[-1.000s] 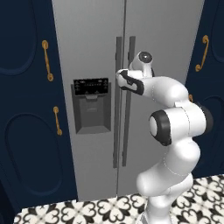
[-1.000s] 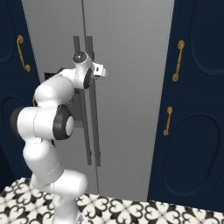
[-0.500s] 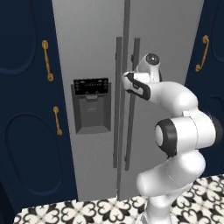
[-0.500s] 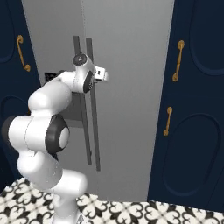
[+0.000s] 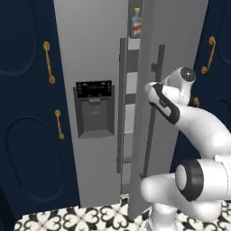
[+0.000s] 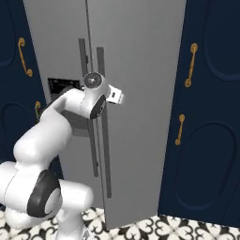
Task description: Grab a lemon wedge from the fridge and one ice cube from the ice bowl, and put them in the glass of lemonade.
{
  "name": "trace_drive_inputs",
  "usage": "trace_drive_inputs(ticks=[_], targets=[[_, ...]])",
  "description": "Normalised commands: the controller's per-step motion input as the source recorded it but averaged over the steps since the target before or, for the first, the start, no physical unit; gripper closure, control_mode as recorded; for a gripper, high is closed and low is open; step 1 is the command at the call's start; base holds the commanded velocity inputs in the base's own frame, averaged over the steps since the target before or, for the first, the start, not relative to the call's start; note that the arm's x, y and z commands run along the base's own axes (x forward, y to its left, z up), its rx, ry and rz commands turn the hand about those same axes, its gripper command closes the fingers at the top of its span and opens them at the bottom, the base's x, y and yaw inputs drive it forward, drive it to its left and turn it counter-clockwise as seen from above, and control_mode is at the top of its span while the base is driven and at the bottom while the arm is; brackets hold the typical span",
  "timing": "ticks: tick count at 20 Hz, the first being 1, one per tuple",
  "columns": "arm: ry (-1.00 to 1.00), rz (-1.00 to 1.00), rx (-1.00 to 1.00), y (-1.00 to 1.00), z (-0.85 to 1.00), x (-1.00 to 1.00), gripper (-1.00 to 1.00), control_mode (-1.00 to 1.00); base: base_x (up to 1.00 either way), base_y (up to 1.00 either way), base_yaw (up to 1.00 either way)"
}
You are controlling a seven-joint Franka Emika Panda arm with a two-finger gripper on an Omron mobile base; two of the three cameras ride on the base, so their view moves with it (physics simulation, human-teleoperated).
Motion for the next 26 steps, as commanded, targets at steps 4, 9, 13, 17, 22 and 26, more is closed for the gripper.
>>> trace_drive_inputs(ticks=[4,9,13,17,22,26], targets=[[-0.04,-0.10,0.16,-1.00,0.00,-0.95,1.00,-1.00,0.00,0.00,0.00],[-0.02,-0.13,0.17,-1.00,0.00,-0.80,1.00,-1.00,0.00,0.00,0.00],[-0.01,-0.13,0.14,-0.89,0.10,-0.65,-1.00,-1.00,0.00,0.00,0.00],[-0.14,-0.01,0.03,-0.05,0.76,-0.85,-1.00,-1.00,0.00,0.00,0.00],[-0.21,0.00,0.00,0.29,0.99,-0.99,-1.00,-1.00,0.00,0.00,0.00],[-0.04,0.00,-0.03,0.74,0.88,-0.46,-1.00,-1.00,0.00,0.00,0.00]])
